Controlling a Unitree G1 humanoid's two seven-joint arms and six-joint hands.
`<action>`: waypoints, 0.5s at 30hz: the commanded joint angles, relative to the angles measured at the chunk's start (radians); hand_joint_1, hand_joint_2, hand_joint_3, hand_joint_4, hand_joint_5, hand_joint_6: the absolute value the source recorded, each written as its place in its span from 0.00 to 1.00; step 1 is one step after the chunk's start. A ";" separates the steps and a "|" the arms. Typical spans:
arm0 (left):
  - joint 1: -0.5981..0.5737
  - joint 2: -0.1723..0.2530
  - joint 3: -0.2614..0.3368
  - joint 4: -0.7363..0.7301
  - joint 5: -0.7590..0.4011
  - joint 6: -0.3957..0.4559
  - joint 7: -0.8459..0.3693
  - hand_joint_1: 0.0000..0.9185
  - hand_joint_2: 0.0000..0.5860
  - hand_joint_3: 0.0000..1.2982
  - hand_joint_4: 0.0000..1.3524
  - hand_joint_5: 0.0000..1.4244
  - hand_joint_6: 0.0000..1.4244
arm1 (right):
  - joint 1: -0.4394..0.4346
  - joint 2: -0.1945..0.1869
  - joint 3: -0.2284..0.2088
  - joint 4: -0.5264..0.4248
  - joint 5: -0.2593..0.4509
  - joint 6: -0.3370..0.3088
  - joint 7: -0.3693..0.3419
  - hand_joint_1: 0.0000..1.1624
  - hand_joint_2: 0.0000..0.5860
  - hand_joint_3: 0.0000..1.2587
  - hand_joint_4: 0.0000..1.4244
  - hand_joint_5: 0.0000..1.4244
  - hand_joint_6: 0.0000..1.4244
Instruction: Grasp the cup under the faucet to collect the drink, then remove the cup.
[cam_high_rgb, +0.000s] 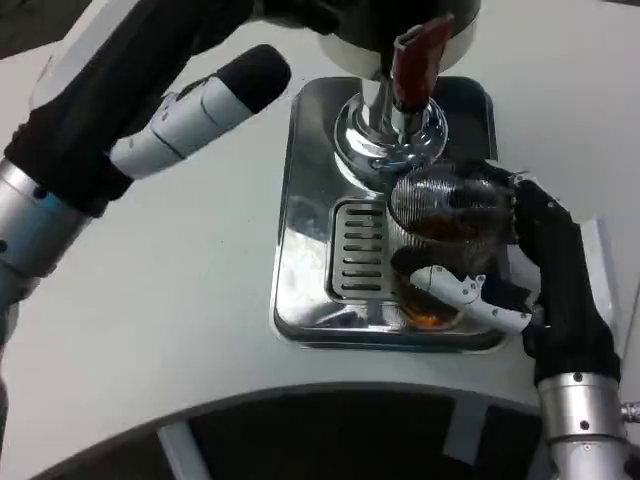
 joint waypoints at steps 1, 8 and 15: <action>0.087 0.018 0.034 -0.054 -0.002 0.018 0.024 0.00 0.21 0.24 0.24 0.26 0.22 | 0.019 -0.001 -0.003 -0.045 0.003 -0.008 0.003 0.90 0.27 0.46 0.45 0.56 0.41; 0.162 0.027 0.067 -0.091 -0.004 0.034 0.033 0.00 0.21 0.24 0.25 0.26 0.22 | 0.034 -0.007 -0.008 -0.065 0.004 -0.003 0.010 0.90 0.27 0.47 0.46 0.56 0.41; 0.185 0.041 0.097 -0.103 -0.009 0.038 0.034 0.00 0.21 0.25 0.25 0.26 0.22 | 0.033 -0.003 -0.006 -0.070 0.001 -0.005 0.008 0.91 0.26 0.48 0.47 0.57 0.42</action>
